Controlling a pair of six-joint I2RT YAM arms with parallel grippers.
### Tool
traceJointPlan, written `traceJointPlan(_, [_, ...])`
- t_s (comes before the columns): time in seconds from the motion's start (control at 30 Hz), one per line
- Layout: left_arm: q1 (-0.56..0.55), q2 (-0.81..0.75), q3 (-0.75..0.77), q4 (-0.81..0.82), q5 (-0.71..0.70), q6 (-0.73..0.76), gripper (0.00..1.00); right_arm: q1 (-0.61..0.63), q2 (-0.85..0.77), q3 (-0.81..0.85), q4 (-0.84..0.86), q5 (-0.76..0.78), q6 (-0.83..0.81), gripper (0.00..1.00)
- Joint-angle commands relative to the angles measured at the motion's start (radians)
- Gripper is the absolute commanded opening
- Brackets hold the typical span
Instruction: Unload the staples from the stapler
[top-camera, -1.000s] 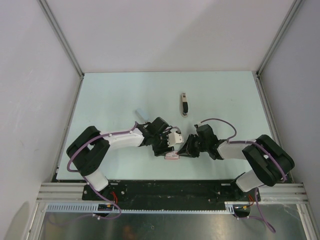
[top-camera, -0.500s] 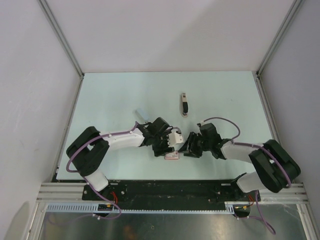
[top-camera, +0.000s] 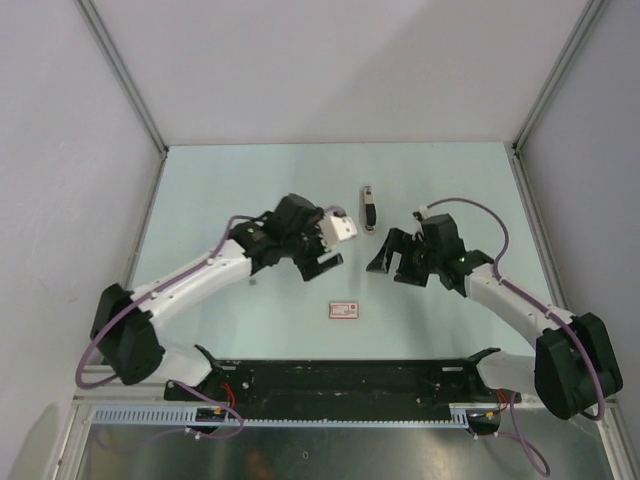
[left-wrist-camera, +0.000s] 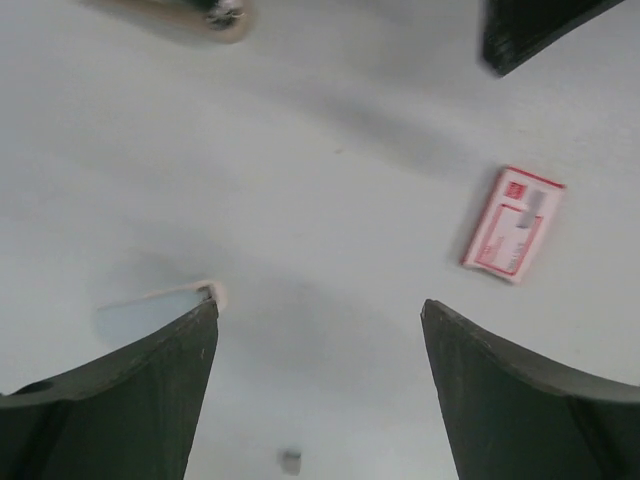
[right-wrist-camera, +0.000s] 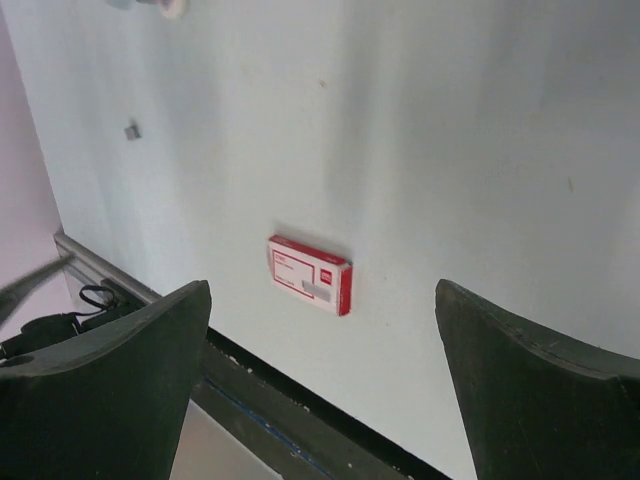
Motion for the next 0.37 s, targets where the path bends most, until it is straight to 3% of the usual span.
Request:
traceJointPlan(0.0, [0.142, -0.097, 0.063, -0.097, -0.010, -0.088, 0.90, -0.011, -0.031, 0.151, -0.137, 0.051, -0.129, 0.99])
traceJointPlan(0.1, [0.267, -0.152, 0.050, -0.111, 0.043, -0.110, 0.96, -0.012, -0.040, 0.201, -0.156, 0.054, -0.161, 0.99])
traceJointPlan(0.33, [0.491, -0.288, -0.005, -0.087, 0.110, -0.182, 0.96, -0.012, -0.054, 0.275, -0.189, 0.045, -0.199, 0.99])
